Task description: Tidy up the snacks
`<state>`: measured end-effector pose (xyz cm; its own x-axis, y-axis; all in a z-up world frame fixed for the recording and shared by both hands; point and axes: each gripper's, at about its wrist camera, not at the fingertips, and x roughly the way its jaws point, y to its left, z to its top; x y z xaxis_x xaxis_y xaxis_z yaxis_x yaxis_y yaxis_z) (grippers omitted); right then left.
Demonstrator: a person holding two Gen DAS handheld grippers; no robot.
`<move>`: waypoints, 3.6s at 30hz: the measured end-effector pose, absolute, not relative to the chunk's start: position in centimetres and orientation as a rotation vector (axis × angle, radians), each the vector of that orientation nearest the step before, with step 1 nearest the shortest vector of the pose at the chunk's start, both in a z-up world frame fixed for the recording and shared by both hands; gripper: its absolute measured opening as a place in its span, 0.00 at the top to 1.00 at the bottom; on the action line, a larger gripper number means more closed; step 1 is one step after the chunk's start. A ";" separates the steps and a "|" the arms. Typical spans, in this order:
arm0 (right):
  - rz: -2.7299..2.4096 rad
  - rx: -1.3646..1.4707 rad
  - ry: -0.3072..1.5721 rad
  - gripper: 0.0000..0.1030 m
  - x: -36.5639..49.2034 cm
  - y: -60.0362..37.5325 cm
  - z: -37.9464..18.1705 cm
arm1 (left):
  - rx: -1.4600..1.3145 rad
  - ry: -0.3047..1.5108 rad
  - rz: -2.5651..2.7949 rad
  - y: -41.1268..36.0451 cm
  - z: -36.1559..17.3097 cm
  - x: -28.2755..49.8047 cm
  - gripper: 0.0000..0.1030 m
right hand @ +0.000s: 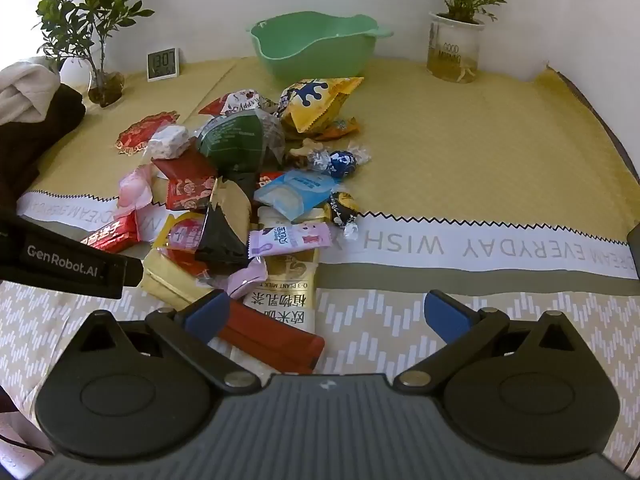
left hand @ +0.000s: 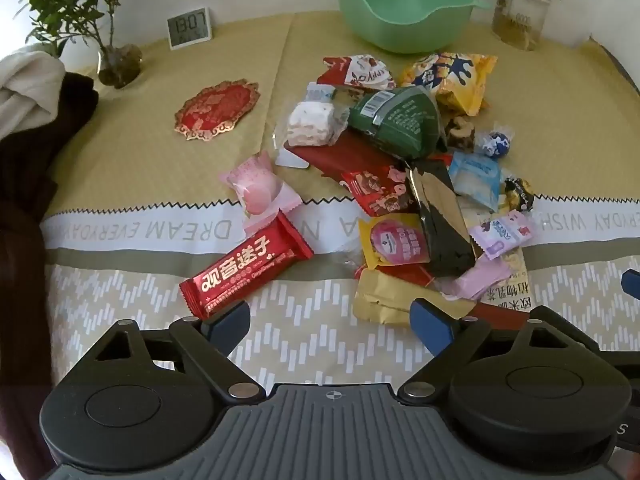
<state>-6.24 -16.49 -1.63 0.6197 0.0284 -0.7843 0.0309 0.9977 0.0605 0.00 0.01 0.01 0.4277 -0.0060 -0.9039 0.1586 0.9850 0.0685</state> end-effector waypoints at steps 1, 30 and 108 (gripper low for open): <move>-0.001 0.072 0.903 0.00 -6.2 -16.5 -1.6 | 0.151 1.122 -0.104 0.0 0.0 0.0 0.00; 0.052 0.108 0.873 0.00 -5.2 -16.4 -0.4 | 0.146 1.083 -0.070 0.1 1.5 -0.1 0.00; 0.233 -0.055 0.968 0.59 -5.4 -17.1 -5.0 | -0.011 1.153 -0.216 8.6 -5.7 5.1 0.00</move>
